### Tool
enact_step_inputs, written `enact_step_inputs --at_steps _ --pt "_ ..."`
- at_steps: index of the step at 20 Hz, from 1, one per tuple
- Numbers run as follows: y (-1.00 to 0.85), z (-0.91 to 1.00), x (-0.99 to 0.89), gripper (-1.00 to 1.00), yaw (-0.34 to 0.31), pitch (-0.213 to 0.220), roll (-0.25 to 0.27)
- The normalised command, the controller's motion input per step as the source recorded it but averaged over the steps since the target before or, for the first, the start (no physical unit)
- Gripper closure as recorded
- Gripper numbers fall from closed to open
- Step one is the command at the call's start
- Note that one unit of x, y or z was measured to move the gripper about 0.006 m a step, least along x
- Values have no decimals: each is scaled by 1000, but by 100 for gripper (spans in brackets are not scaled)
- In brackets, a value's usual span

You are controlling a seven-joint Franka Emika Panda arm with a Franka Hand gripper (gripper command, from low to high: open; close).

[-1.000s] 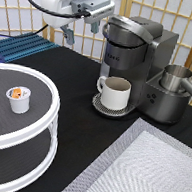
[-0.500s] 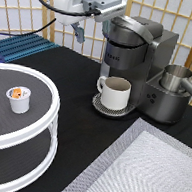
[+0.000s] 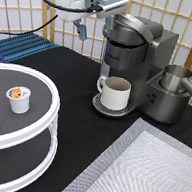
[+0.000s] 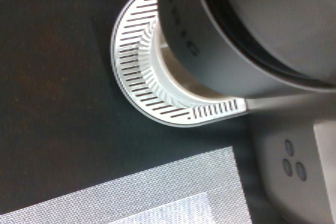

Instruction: Make coffee

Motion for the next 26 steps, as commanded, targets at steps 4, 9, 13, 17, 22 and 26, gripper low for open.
enact_step_inputs --at_steps 4,9,13,17,22,26 --pt "542 641 452 -100 -41 128 0" --pt "507 682 386 -100 -40 105 0" --pt "558 526 416 -100 -35 103 -10" --pt "589 355 416 -100 -22 111 -14" --pt "586 391 403 -100 -16 129 -20" --pt "647 412 279 -100 -17 113 -86"
